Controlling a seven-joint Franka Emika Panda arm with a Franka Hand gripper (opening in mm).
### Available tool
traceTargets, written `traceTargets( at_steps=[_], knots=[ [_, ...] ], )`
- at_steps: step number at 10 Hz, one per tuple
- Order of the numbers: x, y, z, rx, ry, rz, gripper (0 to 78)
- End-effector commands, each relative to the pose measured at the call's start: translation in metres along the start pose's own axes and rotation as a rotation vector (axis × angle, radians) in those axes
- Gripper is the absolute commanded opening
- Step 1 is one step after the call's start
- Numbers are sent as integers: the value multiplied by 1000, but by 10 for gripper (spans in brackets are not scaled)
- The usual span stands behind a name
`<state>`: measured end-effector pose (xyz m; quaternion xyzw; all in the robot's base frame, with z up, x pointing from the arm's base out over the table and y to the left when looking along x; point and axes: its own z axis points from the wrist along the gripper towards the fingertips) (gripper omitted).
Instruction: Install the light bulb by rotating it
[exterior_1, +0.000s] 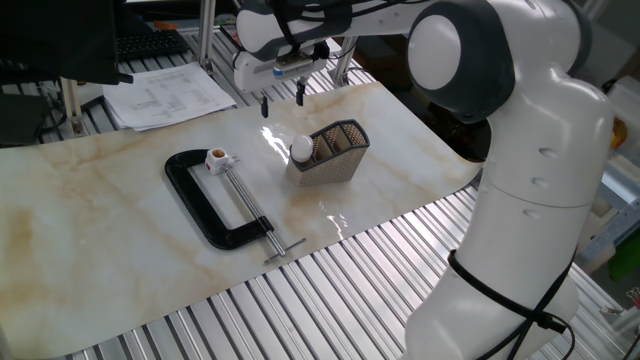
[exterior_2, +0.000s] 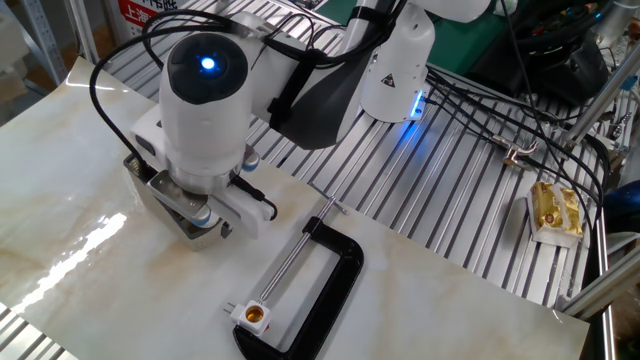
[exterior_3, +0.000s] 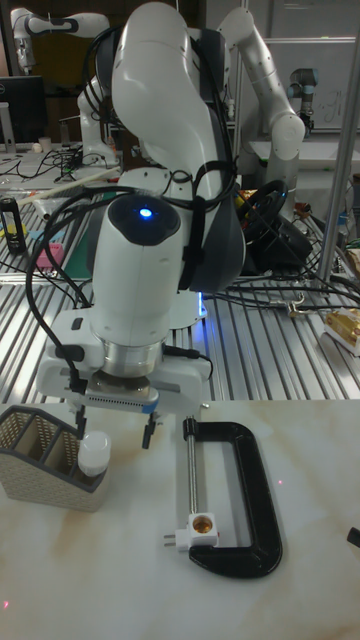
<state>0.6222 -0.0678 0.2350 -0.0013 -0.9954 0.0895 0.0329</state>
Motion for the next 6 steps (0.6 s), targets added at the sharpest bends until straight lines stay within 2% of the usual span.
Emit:
traceTargets(
  at_steps=[1,3,4,6],
  knots=[
    [2,-2,1,6,-9,18,774],
    [2,-2,1,6,-9,18,774],
    [2,-2,1,32,-26,11,774],
    [2,-2,1,30,-28,15,774]
  ],
)
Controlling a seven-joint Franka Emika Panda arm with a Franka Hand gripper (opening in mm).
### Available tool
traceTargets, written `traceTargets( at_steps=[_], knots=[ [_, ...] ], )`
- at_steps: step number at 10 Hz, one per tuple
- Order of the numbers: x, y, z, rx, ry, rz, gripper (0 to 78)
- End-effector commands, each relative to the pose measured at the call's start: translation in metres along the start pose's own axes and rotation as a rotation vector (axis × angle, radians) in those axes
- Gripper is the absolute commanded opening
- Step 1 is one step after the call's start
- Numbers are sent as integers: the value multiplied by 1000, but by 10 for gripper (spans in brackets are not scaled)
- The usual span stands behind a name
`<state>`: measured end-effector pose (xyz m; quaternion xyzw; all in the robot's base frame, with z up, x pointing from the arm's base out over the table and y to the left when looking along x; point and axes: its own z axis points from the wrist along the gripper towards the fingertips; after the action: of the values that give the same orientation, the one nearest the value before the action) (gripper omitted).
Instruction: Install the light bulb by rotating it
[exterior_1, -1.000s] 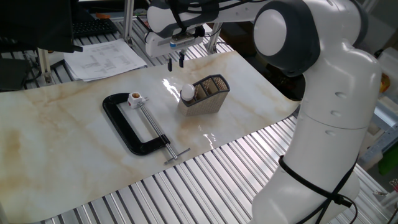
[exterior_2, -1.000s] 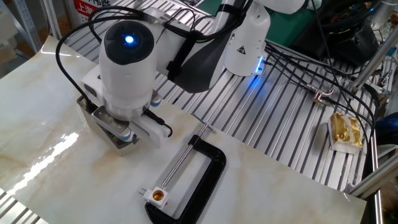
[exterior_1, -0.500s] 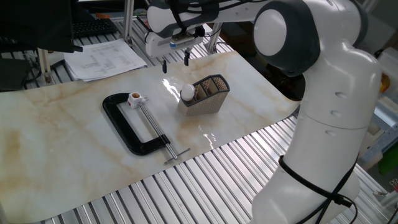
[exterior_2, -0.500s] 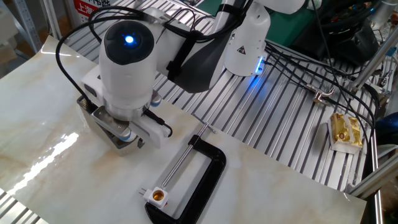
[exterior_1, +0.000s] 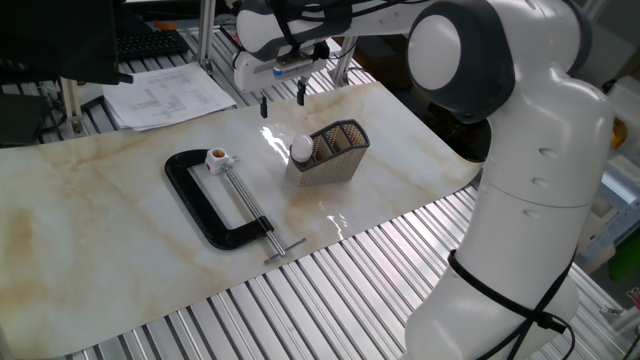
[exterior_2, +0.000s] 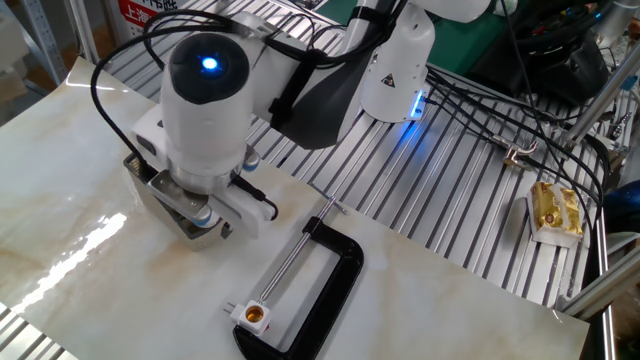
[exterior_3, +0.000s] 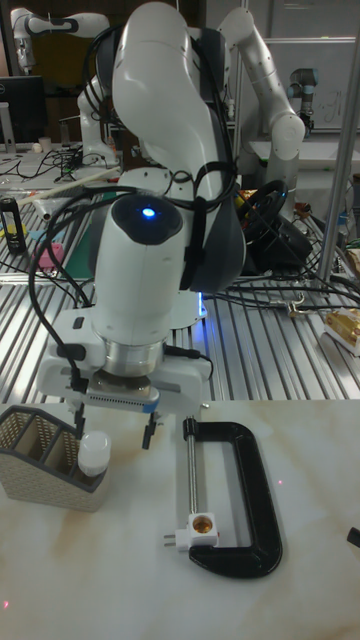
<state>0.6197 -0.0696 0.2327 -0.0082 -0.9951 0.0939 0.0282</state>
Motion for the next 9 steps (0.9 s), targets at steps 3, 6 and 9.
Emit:
traceTargets(
  at_steps=[3,6,9],
  knots=[
    [5,-1,1,22,-22,7,774],
    [23,-8,-2,19,-30,12,774],
    [38,-11,4,24,-28,4,774]
  ],
)
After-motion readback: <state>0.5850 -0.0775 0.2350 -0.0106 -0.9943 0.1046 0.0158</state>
